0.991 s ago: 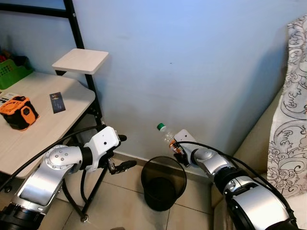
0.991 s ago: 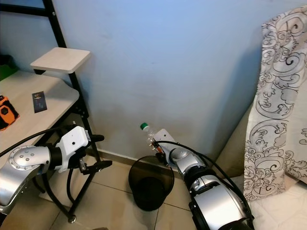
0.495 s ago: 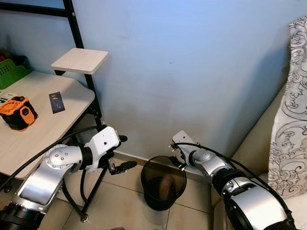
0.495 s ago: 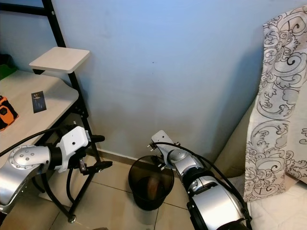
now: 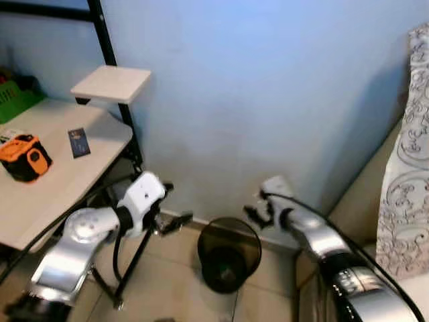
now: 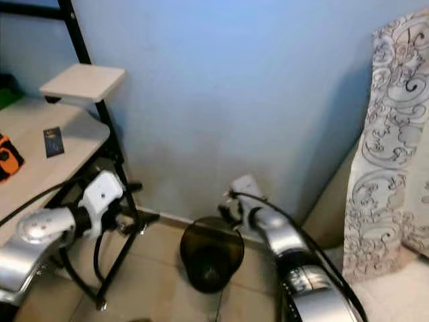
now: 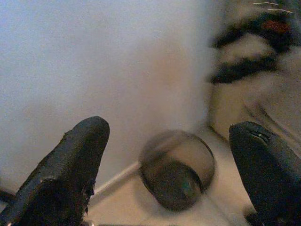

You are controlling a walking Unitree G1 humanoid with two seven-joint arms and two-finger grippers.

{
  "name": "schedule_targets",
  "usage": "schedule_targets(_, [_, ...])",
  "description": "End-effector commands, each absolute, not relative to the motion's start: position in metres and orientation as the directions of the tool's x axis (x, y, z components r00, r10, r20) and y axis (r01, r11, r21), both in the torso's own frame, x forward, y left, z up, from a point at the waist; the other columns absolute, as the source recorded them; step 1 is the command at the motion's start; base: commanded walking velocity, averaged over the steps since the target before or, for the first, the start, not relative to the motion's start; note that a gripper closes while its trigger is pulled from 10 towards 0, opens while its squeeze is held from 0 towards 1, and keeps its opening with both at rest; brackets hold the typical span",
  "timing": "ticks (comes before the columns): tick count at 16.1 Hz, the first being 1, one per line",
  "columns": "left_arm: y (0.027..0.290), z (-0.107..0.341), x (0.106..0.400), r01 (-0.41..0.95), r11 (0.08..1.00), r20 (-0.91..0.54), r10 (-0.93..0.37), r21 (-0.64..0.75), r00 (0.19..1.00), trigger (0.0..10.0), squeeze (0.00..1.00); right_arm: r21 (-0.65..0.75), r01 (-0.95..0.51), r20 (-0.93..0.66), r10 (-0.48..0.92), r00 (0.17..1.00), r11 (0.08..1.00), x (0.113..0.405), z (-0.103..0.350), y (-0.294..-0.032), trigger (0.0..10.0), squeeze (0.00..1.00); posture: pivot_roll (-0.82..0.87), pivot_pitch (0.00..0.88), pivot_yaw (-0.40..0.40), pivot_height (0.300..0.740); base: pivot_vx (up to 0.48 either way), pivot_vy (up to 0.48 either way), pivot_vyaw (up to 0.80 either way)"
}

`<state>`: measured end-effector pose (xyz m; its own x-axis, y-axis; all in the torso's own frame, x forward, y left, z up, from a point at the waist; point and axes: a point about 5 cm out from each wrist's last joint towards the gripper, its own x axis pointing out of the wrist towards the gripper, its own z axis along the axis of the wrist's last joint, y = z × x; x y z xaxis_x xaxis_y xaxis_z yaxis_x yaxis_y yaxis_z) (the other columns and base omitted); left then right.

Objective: Clean up the room

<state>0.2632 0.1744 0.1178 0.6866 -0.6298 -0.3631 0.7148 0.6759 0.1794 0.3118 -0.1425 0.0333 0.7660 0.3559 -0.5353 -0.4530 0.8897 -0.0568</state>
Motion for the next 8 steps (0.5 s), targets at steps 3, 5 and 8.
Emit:
schedule_targets(3, [0.176,0.127,0.27,0.551,0.82,-0.26,-0.503,0.158,0.824,10.0,0.0,0.025,-0.406,-0.356,0.388,0.85,0.913,0.303,0.073,-0.152,10.0,1.0,0.01,0.0,0.015,0.74,0.0,0.0,-0.24])
schedule_targets(5, [0.179,0.121,0.269,0.458,0.861,-0.278,-0.394,0.221,0.876,10.0,0.0,0.056,-0.365,-0.283,0.365,0.887,0.929,0.289,0.082,-0.154,10.0,1.0,0.0,0.0,0.025,0.74,0.0,0.0,-0.77])
schedule_targets(8, [0.172,0.123,0.269,0.39,0.896,-0.256,-0.335,0.213,0.907,10.0,0.0,0.154,-0.372,-0.233,0.4,0.886,0.915,0.281,0.096,-0.144,10.0,1.0,0.01,0.0,0.016,0.74,0.0,0.0,-0.78])
